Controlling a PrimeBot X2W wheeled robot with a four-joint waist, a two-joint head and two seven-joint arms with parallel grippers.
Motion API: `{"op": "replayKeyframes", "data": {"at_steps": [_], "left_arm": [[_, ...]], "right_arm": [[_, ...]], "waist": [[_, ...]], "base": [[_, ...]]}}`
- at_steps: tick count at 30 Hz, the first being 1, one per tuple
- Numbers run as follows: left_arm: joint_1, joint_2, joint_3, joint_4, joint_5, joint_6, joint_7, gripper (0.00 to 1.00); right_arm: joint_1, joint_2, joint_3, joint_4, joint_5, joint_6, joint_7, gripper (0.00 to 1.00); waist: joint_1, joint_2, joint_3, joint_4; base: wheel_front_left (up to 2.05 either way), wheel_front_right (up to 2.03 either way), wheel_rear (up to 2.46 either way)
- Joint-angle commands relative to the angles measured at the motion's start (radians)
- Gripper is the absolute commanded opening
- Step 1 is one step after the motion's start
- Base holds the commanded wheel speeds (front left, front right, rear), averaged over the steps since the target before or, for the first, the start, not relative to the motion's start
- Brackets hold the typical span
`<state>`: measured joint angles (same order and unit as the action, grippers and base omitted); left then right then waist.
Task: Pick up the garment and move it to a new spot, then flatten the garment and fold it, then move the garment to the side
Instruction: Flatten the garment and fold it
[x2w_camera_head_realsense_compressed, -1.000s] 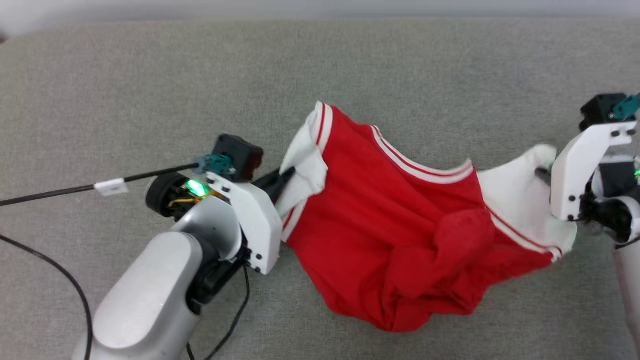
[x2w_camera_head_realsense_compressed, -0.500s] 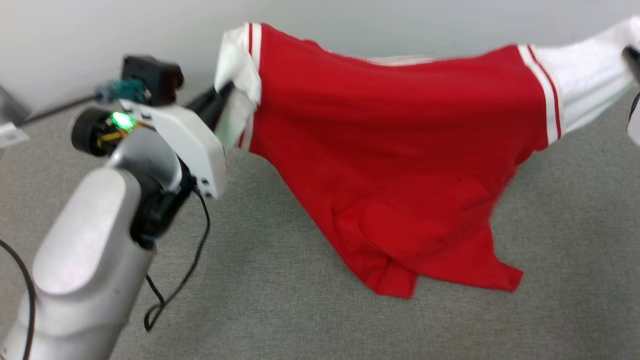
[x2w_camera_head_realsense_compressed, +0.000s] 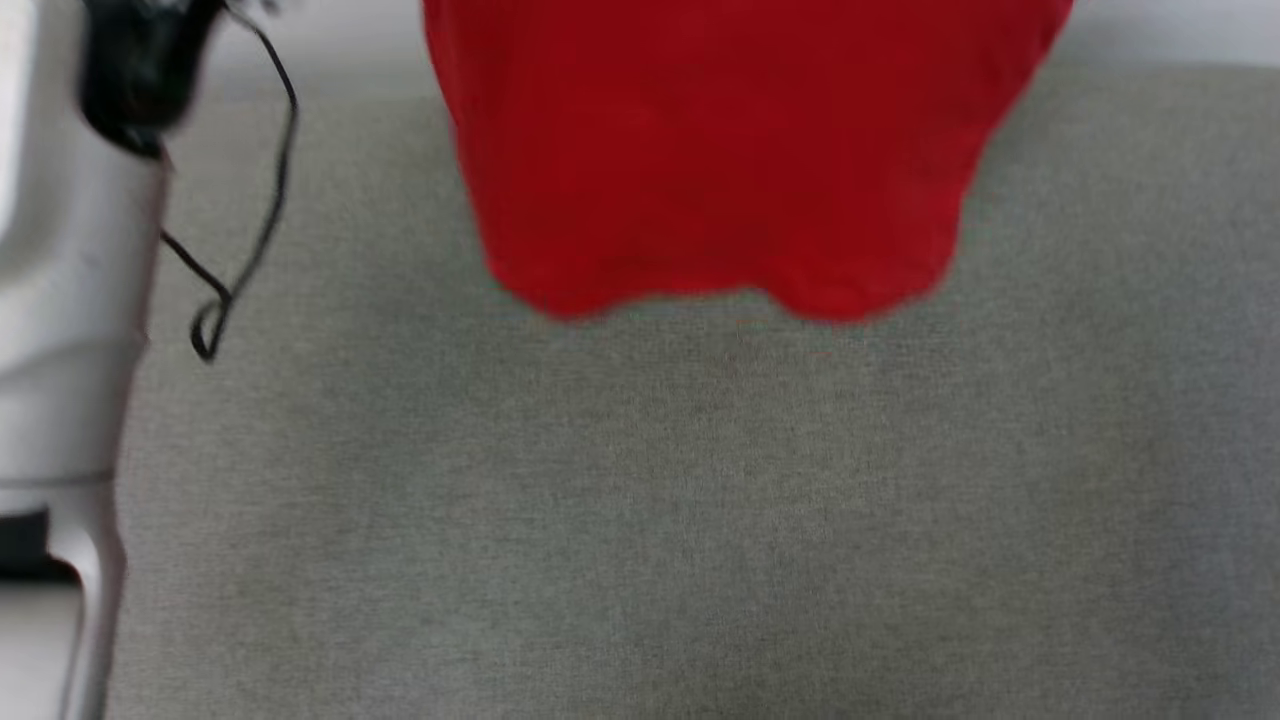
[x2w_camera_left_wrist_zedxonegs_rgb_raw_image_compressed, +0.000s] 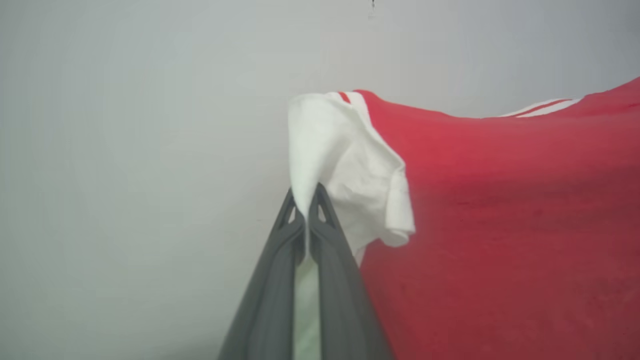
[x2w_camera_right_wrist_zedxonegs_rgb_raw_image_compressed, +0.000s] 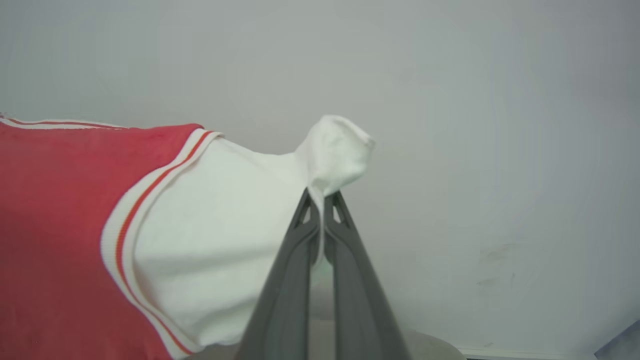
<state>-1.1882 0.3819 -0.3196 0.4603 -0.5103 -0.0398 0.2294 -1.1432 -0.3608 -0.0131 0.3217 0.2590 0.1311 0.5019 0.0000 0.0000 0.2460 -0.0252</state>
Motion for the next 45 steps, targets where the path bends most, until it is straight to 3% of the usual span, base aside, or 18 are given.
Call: {"op": "replayKeyframes", "data": {"at_steps": [1, 12, 21, 29, 37, 45], "left_arm": [[-0.036, 0.010, 0.010, 0.018, 0.010, 0.008, -0.016, 0.00], [-0.398, 0.063, 0.013, 0.131, 0.103, -0.021, -0.176, 0.00], [-0.495, 0.064, 0.032, 0.202, 0.098, -0.021, -0.271, 0.00], [-0.459, 0.037, 0.042, 0.313, 0.063, -0.043, -0.386, 0.00], [-0.365, 0.033, 0.038, 0.393, 0.040, -0.071, -0.476, 0.00], [0.028, 0.033, 0.130, 0.229, -0.019, -0.083, -0.496, 0.00]], "right_arm": [[-0.033, 0.008, 0.006, 0.009, -0.017, -0.001, -0.021, 0.00], [-0.341, 0.028, 0.076, 0.095, -0.040, -0.001, -0.286, 0.00], [-0.414, 0.040, 0.154, 0.143, -0.012, -0.001, -0.412, 0.00], [-0.434, 0.049, 0.229, 0.237, 0.064, -0.001, -0.459, 0.00], [-0.348, -0.008, 0.368, 0.269, 0.193, -0.001, -0.418, 0.00], [-0.015, -0.067, 0.402, 0.149, 0.280, -0.001, -0.398, 0.00]], "waist": [[0.0000, 0.0000, 0.075, -0.019], [0.0000, 0.0000, 0.299, -0.058], [0.0000, 0.0000, 0.451, -0.080], [0.0000, 0.0000, 0.500, -0.075], [0.0000, 0.0000, 0.452, -0.056], [0.0000, 0.0000, 0.269, -0.029]], "base": [[0.00, 0.00, 0.00], [0.00, 0.00, 0.00], [0.00, 0.00, 0.00], [0.00, 0.00, 0.00], [0.00, 0.00, 0.00], [0.00, 0.00, 0.00]]}}
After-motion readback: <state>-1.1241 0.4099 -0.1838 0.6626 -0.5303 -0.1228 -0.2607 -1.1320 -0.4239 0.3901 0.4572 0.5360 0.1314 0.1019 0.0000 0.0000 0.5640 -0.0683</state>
